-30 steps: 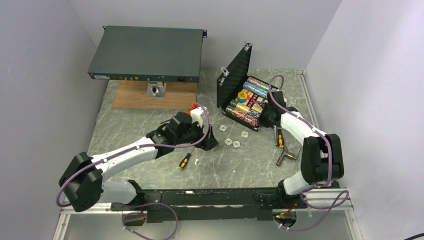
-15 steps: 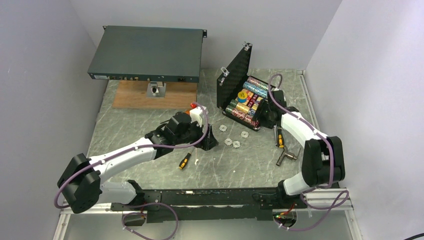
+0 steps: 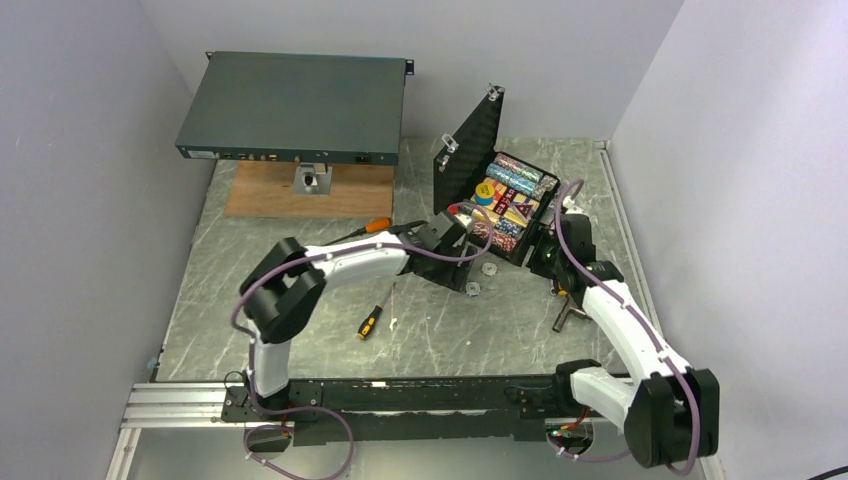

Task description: Pack up texas hold em set

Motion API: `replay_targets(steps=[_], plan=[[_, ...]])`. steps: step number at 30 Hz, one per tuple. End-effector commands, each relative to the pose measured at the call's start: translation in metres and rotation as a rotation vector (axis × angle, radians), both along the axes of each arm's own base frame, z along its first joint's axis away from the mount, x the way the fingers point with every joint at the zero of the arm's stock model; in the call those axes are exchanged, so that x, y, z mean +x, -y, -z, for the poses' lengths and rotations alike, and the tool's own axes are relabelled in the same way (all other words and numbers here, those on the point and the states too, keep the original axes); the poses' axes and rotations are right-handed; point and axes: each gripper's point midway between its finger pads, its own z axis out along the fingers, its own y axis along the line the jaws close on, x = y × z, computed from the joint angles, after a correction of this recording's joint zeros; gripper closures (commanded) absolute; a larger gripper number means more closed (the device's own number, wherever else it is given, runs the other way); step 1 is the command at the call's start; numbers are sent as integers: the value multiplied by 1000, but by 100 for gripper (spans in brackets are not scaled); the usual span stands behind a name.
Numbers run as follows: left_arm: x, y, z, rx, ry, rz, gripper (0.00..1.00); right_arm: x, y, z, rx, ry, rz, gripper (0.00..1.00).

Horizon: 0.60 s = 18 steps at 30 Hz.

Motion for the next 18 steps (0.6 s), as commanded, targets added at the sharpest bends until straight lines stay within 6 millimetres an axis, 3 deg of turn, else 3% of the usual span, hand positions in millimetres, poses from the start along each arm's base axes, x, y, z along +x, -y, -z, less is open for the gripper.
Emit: replay_targets(steps=[1, 9, 18], plan=[[12, 4, 6, 127, 5, -31, 25, -6, 3, -15, -2, 76, 2, 26], [28, 5, 20, 203, -47, -223, 28, -12, 2, -6, 12, 62, -4, 27], [31, 9, 38, 237, -155, -489, 31, -12, -2, -3, 26, 63, -17, 27]])
